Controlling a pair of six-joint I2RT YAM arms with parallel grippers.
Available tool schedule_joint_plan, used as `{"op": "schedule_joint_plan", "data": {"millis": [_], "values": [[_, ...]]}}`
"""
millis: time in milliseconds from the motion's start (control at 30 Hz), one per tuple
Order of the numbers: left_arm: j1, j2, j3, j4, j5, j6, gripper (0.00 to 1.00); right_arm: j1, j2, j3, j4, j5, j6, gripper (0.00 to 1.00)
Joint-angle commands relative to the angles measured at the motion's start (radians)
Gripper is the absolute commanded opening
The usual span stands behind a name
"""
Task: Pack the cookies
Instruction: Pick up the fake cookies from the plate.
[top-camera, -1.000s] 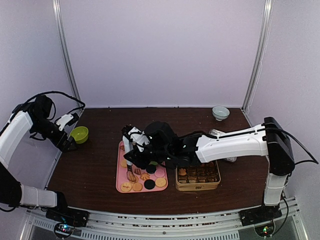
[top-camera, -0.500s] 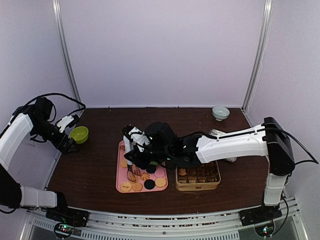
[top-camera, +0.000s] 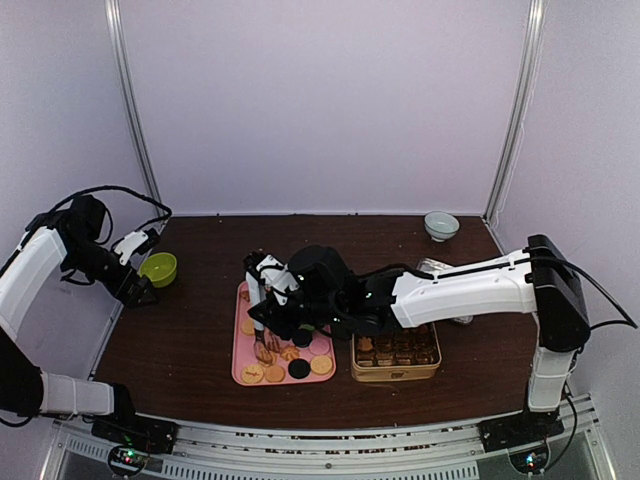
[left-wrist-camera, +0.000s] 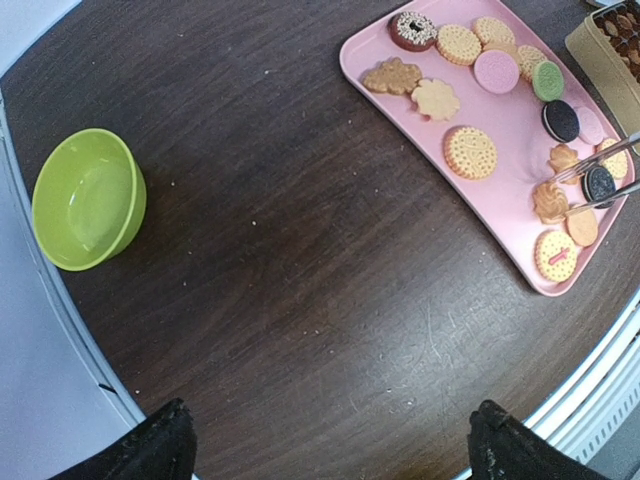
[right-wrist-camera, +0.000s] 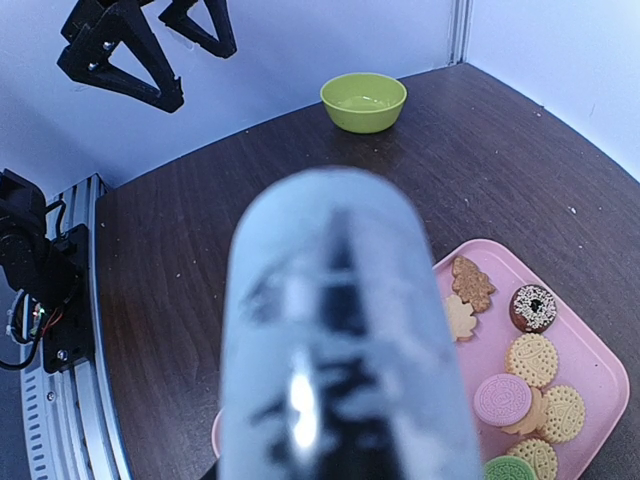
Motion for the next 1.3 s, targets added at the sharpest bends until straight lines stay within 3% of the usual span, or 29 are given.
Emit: {"op": "schedule_joint_plan", "data": {"millis": [0, 1133, 1267], "values": [[0.007, -0.014, 0.005, 0.009, 0.016, 0.011, 0.98, 0.011, -0.021, -0.008, -0.025, 0.019, -0.008, 0.34], [0.007, -0.011, 0.012, 0.003, 0.008, 0.024, 0.98, 0.022, -0.055, -0.002, -0.040, 0.057, -0.027, 0.31], [0.008, -0.017, 0.011, 0.000, 0.007, 0.030, 0.98, 0.030, -0.055, 0.006, -0.030, 0.075, -0.041, 0.36]]}}
